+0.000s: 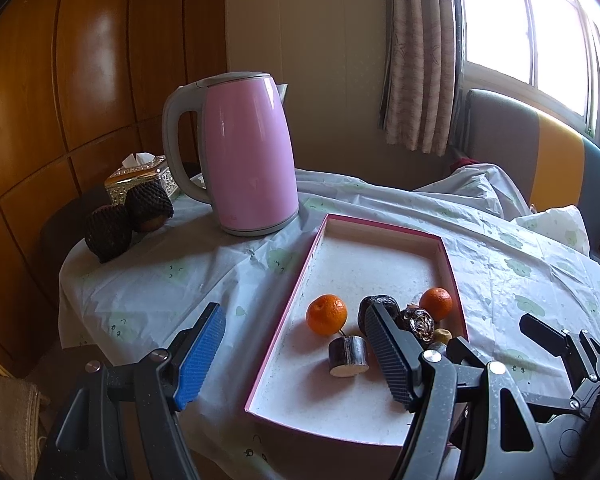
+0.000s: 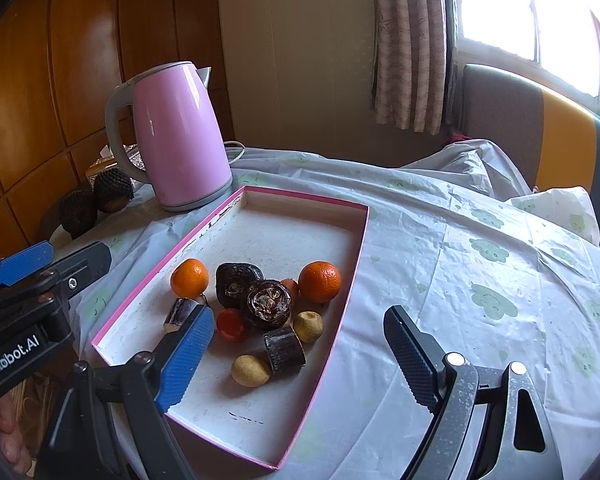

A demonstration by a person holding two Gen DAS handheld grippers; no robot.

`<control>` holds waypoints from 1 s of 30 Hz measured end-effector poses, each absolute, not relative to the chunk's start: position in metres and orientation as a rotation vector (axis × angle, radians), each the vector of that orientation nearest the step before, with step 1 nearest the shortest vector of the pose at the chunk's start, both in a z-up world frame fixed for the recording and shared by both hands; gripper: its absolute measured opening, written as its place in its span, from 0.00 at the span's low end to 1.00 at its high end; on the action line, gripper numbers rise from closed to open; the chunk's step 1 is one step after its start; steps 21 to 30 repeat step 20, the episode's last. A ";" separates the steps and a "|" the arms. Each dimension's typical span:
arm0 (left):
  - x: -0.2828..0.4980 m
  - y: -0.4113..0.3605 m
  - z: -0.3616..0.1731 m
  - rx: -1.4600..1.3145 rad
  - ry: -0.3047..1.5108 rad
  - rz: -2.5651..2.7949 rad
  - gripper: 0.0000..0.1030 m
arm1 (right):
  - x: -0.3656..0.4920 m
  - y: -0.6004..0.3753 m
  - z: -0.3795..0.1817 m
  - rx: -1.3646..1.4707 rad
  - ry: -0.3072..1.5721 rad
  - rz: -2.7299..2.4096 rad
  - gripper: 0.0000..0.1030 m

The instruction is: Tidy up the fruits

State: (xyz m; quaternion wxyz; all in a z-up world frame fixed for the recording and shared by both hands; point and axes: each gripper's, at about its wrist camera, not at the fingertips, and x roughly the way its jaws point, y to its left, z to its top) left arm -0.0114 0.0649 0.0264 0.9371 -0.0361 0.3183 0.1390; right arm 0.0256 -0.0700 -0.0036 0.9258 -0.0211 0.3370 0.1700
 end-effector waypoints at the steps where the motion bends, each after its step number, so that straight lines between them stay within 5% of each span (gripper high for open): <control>1: -0.012 0.065 0.026 -0.076 0.651 0.285 0.71 | 0.026 -0.070 -0.004 -0.044 0.691 0.348 0.85; 30: -0.011 0.065 0.026 -0.083 0.648 0.257 0.65 | 0.028 -0.077 -0.009 -0.041 0.696 0.340 0.85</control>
